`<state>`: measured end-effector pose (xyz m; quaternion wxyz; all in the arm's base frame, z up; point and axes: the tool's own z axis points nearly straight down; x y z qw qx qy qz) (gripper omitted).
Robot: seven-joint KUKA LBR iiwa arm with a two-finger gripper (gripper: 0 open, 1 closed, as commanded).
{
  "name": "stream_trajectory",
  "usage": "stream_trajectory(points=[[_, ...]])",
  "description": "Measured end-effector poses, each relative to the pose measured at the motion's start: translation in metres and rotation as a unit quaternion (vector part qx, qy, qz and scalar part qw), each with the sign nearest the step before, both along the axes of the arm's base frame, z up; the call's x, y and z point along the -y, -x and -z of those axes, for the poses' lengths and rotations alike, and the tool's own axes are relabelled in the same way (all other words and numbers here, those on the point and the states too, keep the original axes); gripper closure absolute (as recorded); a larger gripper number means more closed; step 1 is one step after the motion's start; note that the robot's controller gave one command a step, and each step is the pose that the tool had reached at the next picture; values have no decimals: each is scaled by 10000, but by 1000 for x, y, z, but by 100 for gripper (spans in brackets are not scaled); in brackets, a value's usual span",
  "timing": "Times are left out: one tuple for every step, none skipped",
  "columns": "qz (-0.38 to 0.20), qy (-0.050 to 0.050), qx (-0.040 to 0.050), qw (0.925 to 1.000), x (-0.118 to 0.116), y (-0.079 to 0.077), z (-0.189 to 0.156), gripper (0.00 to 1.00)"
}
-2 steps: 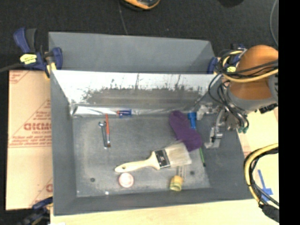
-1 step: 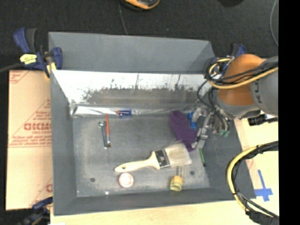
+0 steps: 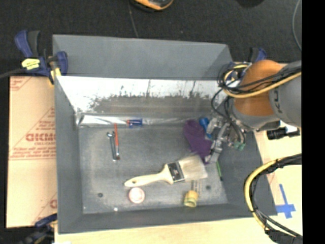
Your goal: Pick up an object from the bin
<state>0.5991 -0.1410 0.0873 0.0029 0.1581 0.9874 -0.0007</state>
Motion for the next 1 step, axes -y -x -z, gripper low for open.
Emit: stream_trajectory(points=[[1024,-6,29,9947,-27,-9,-12,0]])
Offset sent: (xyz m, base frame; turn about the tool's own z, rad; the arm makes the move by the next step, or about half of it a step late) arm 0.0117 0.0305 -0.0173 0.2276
